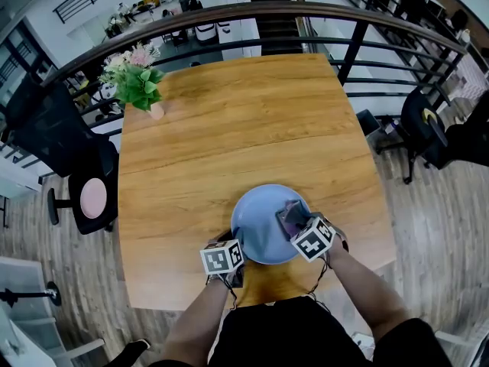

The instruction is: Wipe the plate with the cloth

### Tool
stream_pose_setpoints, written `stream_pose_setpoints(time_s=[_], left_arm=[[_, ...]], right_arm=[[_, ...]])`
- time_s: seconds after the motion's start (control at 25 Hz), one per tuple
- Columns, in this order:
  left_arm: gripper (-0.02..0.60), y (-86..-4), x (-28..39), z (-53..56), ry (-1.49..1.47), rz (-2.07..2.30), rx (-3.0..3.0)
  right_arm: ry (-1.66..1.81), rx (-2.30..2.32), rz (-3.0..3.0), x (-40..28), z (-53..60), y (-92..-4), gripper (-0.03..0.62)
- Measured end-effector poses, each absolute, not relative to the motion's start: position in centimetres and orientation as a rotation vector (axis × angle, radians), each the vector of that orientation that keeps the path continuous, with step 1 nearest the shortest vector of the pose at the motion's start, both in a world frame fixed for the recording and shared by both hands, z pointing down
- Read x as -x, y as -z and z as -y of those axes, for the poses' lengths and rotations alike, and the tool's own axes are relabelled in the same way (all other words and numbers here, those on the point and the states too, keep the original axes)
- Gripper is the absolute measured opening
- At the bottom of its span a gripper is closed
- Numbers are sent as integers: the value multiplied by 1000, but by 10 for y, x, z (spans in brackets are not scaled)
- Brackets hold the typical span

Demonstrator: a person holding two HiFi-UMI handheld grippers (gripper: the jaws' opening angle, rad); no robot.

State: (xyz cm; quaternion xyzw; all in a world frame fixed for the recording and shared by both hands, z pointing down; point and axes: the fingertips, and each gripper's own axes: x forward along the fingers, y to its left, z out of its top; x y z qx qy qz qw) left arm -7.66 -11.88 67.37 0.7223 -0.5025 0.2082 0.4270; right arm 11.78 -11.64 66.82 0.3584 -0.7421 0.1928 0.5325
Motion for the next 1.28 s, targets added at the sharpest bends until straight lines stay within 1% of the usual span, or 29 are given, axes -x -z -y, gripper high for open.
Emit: stream_pose_setpoints(time_s=[0.16,0.64,1.04,1.12,1.2,1.28], left_arm=[[63,-672,79,121,-530,1274,-1797],[63,-675,80,121,-534,1276,-1799],[67,-670,78,119,-520,1268,-1803],[86,-667,80,117,-529,1288,-1813],[130,-664,83,116,-536,1324,-1835],[156,-658,87,115,-542,1368,-1865]], right_arm=[[-466,-912,1771,-126,134,-668,75],[-428,-1107,1848,-123,173,-657,74],[-583,-1279,2148,-125,179,-611,74],[-593,-1302,2194,-128,176,-598,74],[-582,-1314,2232,-131,173,-586,74],[-560,-1316,2269,-133,169,-574,74]])
